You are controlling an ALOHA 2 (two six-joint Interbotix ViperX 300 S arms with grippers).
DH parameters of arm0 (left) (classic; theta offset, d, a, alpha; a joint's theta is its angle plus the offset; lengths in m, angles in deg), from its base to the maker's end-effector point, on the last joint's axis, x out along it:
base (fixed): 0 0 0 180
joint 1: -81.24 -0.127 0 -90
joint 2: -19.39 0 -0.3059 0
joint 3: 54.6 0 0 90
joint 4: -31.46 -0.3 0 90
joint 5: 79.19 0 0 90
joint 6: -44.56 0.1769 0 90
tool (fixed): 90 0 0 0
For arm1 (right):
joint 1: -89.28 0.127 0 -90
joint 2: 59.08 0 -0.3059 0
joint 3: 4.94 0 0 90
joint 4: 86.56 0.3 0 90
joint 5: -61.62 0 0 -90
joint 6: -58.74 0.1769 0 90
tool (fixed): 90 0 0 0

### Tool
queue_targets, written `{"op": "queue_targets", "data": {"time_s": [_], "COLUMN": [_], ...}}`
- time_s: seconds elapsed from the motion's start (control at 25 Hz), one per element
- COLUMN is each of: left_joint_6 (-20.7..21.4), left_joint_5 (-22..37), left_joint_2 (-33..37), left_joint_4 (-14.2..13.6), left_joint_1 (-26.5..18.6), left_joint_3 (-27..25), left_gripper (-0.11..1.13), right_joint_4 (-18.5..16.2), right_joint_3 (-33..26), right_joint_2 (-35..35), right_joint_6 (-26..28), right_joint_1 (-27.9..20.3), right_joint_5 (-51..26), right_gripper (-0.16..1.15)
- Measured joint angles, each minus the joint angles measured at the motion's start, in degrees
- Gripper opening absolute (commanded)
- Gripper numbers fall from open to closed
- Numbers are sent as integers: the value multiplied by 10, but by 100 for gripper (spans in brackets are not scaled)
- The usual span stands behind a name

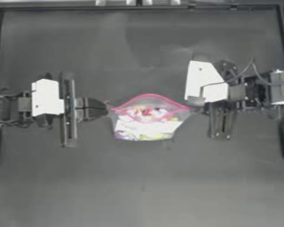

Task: Put candy in bag

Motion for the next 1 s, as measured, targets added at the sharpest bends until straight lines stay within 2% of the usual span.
{"op": "queue_targets", "data": {"time_s": [0.56,1.0], "left_joint_6": [-2,-2], "left_joint_5": [3,2], "left_joint_2": [-2,-37], "left_joint_4": [1,9], "left_joint_1": [19,28], "left_joint_3": [0,0], "left_gripper": [5,5], "right_joint_4": [4,4], "right_joint_3": [-6,-6], "right_joint_2": [0,24], "right_joint_6": [27,27], "right_joint_1": [30,32], "right_joint_5": [-1,16], "right_gripper": [5,5]}}
